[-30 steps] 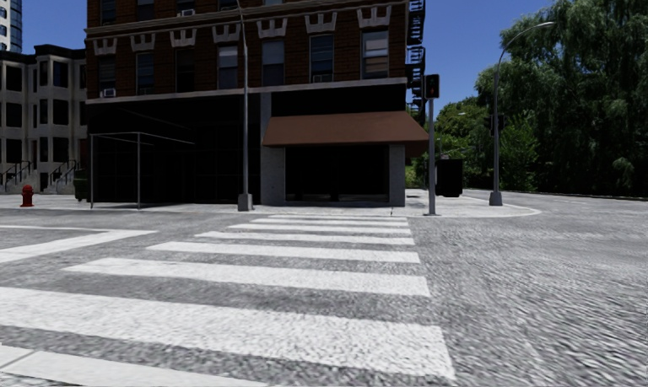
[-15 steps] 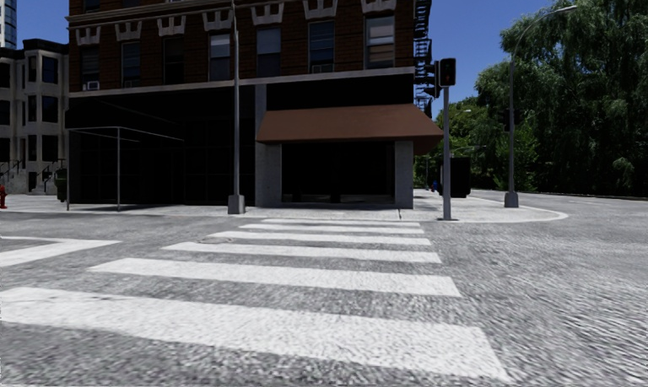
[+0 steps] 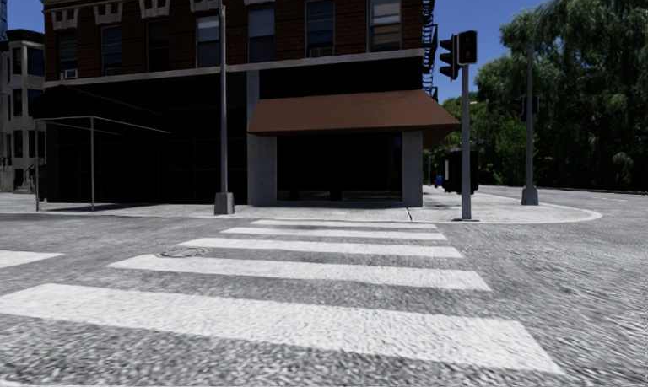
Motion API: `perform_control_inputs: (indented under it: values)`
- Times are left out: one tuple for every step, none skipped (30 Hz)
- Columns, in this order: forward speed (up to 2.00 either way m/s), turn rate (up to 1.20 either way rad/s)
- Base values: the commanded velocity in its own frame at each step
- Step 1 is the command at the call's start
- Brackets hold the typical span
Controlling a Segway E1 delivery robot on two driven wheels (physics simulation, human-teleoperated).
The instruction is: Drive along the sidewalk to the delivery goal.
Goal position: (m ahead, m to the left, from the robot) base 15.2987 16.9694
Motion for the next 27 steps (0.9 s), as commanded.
perform_control_inputs:
  values:
    - [2.0,0.0]
    - [2.0,0.0]
    - [2.0,0.0]
    - [2.0,0.0]
    - [2.0,0.0]
    - [2.0,0.0]
    - [2.0,0.0]
    - [2.0,0.0]
    - [2.0,0.0]
    - [2.0,0.0]
    - [2.0,0.0]
    - [2.0,0.0]
    - [2.0,0.0]
    - [2.0,0.0]
    - [2.0,0.0]
    - [2.0,0.0]
    - [2.0,0.0]
    - [2.0,-0.1]
    - [2.0,-0.35]
    - [2.0,-0.58]
    - [2.0,-0.82]
    - [2.0,-1.01]
    - [2.0,-1.01]
    - [2.0,-1.2]
    - [2.0,-1.2]
    - [2.0,-1.12]
    - [2.0,-0.38]
